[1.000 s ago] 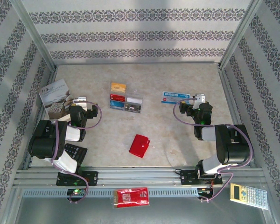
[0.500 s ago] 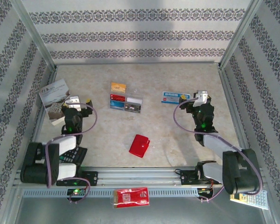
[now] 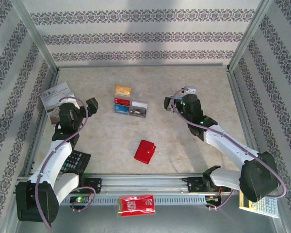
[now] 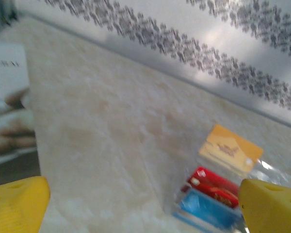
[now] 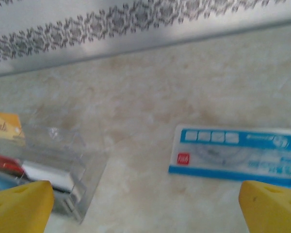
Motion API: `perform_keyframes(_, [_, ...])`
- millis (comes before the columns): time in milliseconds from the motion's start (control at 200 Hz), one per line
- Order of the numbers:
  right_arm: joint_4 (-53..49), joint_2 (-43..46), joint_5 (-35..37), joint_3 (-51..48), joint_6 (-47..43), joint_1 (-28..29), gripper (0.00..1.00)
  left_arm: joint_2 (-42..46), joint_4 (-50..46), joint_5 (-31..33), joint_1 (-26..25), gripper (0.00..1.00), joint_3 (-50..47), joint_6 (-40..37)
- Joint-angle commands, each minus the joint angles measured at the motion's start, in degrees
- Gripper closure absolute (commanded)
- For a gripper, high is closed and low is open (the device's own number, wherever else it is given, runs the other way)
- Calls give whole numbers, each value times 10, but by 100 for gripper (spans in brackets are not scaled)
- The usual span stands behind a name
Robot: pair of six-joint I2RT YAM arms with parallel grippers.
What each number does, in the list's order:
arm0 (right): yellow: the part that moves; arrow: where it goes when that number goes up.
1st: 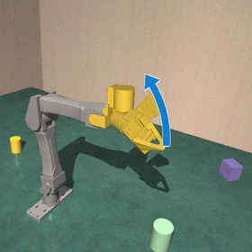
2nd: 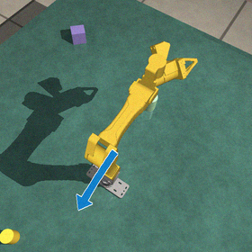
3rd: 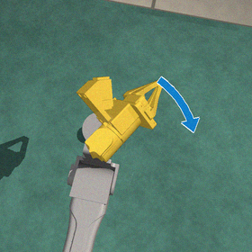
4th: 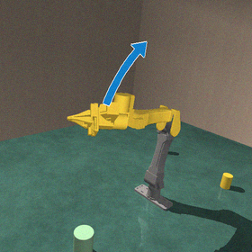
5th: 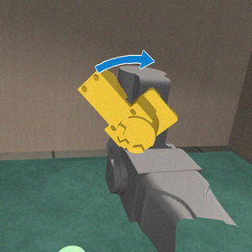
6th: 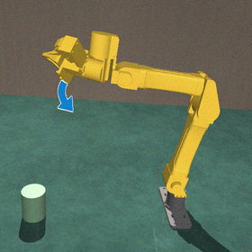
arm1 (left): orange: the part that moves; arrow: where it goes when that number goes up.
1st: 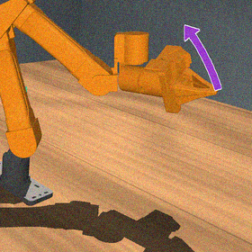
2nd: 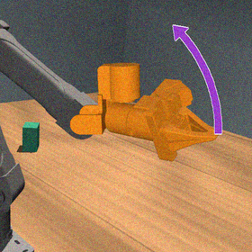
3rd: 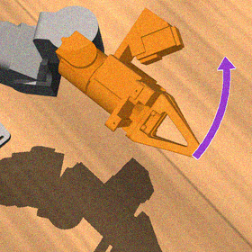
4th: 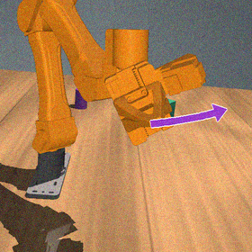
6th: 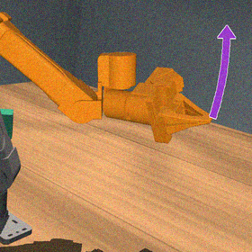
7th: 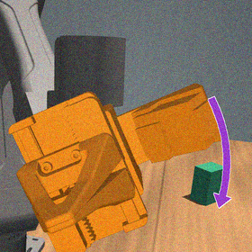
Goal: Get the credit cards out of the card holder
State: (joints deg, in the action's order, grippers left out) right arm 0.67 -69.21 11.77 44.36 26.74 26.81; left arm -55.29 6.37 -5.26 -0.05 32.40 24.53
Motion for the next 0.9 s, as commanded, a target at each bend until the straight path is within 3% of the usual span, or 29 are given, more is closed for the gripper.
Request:
perform_keyframes(0, [-131, -12, -57, 29, 101, 10, 5, -4, -80, -82, -5, 0, 25, 14])
perform_keyframes(200, [-195, -22, -106, 27, 176, 57, 8, -37, -107, -111, -5, 0, 50, 6])
perform_keyframes(465, [-194, -58, -136, 16, 211, 145, 9, -52, -91, -123, -5, 0, 50, 4])
perform_keyframes(640, [-198, -91, -157, 33, 205, 183, 14, -57, -89, -126, -5, 0, 50, 4])
perform_keyframes(894, [-206, -124, -199, 33, 179, 196, 27, -45, -92, -119, -5, 0, 44, 3])
